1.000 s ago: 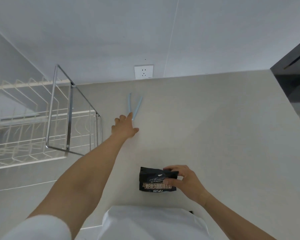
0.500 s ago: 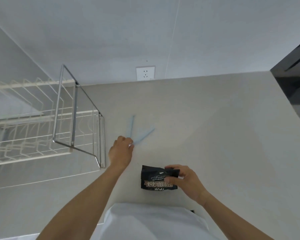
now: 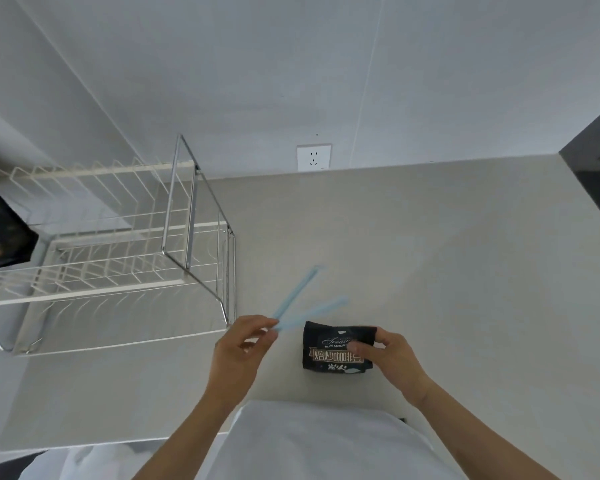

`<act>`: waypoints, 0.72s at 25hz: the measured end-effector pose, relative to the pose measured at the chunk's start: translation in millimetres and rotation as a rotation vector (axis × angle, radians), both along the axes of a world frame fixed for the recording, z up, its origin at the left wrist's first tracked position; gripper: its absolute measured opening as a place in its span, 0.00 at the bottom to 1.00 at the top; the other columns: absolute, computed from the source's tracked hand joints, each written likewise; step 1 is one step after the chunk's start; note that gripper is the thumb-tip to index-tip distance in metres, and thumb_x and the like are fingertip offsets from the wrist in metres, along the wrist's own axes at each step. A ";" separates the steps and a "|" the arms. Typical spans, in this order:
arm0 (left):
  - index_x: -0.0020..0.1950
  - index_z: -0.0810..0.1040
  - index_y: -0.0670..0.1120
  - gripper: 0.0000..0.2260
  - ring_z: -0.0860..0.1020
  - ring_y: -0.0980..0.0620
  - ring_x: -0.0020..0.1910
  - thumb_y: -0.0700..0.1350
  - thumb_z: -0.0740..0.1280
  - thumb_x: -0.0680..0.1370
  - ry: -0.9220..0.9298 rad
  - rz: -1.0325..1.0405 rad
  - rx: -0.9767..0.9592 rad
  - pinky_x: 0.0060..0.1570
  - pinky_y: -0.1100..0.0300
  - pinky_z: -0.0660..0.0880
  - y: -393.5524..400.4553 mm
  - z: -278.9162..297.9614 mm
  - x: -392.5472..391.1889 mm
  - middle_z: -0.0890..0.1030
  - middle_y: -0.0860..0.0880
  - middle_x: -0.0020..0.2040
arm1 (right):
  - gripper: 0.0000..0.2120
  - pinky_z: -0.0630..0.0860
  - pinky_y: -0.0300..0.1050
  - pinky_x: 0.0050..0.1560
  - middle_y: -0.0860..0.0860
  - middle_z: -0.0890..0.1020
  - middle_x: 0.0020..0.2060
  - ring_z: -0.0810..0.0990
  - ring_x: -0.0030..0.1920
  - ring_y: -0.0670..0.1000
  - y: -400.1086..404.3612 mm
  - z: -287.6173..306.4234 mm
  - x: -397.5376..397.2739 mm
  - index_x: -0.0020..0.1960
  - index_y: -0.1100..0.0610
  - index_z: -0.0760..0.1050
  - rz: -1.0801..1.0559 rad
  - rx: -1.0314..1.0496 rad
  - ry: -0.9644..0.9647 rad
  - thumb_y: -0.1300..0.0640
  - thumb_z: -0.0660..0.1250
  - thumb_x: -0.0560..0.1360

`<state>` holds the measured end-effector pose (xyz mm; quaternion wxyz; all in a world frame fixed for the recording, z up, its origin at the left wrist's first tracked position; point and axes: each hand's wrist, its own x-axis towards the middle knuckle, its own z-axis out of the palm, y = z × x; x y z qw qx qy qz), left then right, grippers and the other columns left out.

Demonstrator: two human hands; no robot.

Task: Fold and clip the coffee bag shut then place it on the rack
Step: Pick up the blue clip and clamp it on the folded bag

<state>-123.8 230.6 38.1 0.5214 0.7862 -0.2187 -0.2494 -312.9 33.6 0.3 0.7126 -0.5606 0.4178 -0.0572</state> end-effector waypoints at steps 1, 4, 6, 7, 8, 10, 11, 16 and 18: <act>0.46 0.83 0.56 0.09 0.82 0.56 0.44 0.40 0.73 0.73 -0.008 -0.047 -0.011 0.40 0.65 0.77 -1.0 2.0 -3.1 0.83 0.56 0.48 | 0.10 0.79 0.33 0.37 0.50 0.88 0.43 0.86 0.42 0.48 -0.2 0.6 0.2 0.50 0.56 0.84 -0.002 0.000 0.000 0.62 0.76 0.69; 0.46 0.84 0.53 0.09 0.82 0.53 0.42 0.39 0.73 0.73 -0.020 -0.139 -0.020 0.40 0.64 0.76 -6.6 1.4 -9.7 0.83 0.52 0.48 | 0.09 0.77 0.29 0.36 0.48 0.88 0.41 0.86 0.41 0.44 0.9 1.6 0.6 0.48 0.55 0.85 -0.004 -0.016 0.010 0.60 0.76 0.69; 0.46 0.84 0.54 0.10 0.81 0.55 0.41 0.38 0.73 0.73 -0.018 -0.172 -0.011 0.41 0.67 0.75 -10.0 -3.1 -11.2 0.83 0.53 0.48 | 0.08 0.77 0.28 0.35 0.46 0.88 0.40 0.85 0.40 0.43 2.0 1.5 0.6 0.47 0.53 0.85 -0.009 -0.018 0.020 0.59 0.76 0.69; 0.46 0.84 0.55 0.11 0.81 0.56 0.41 0.38 0.73 0.73 -0.007 -0.182 -0.006 0.41 0.68 0.74 -11.5 -5.7 -12.0 0.83 0.54 0.47 | 0.07 0.76 0.28 0.35 0.46 0.88 0.39 0.85 0.39 0.43 2.6 1.1 0.4 0.47 0.52 0.85 -0.015 -0.017 0.025 0.59 0.76 0.69; 0.46 0.84 0.56 0.11 0.80 0.57 0.40 0.39 0.73 0.74 0.006 -0.189 -0.002 0.41 0.69 0.74 -12.8 -7.9 -12.8 0.83 0.56 0.47 | 0.07 0.76 0.28 0.35 0.46 0.88 0.39 0.85 0.39 0.42 3.4 0.5 0.2 0.47 0.53 0.85 -0.021 -0.015 0.029 0.59 0.76 0.69; 0.46 0.83 0.58 0.11 0.80 0.58 0.40 0.40 0.73 0.74 0.024 -0.188 0.009 0.41 0.71 0.74 -15.7 -10.8 -14.9 0.83 0.59 0.47 | 0.07 0.76 0.28 0.35 0.47 0.88 0.40 0.85 0.39 0.43 5.3 0.2 -0.3 0.47 0.53 0.85 -0.029 -0.012 0.036 0.58 0.76 0.68; 0.46 0.83 0.58 0.11 0.80 0.58 0.39 0.40 0.73 0.73 0.032 -0.179 0.014 0.41 0.71 0.74 -17.5 -11.8 -15.3 0.83 0.60 0.46 | 0.07 0.76 0.28 0.35 0.48 0.88 0.41 0.85 0.39 0.43 5.9 0.1 -0.7 0.47 0.53 0.85 -0.030 -0.010 0.036 0.58 0.76 0.68; 0.45 0.82 0.58 0.12 0.82 0.56 0.38 0.40 0.75 0.72 0.115 -0.131 0.001 0.41 0.69 0.77 -23.4 -13.3 -15.2 0.85 0.57 0.44 | 0.06 0.76 0.29 0.34 0.46 0.88 0.38 0.85 0.38 0.43 7.0 -0.2 -1.6 0.45 0.52 0.85 -0.040 -0.005 0.040 0.58 0.76 0.68; 0.46 0.82 0.57 0.11 0.83 0.56 0.39 0.40 0.75 0.72 0.119 -0.138 0.003 0.42 0.68 0.78 -24.5 -12.5 -16.6 0.85 0.58 0.45 | 0.05 0.77 0.29 0.34 0.46 0.88 0.38 0.85 0.38 0.43 7.6 -0.3 -2.6 0.44 0.52 0.86 -0.037 0.000 0.027 0.58 0.76 0.68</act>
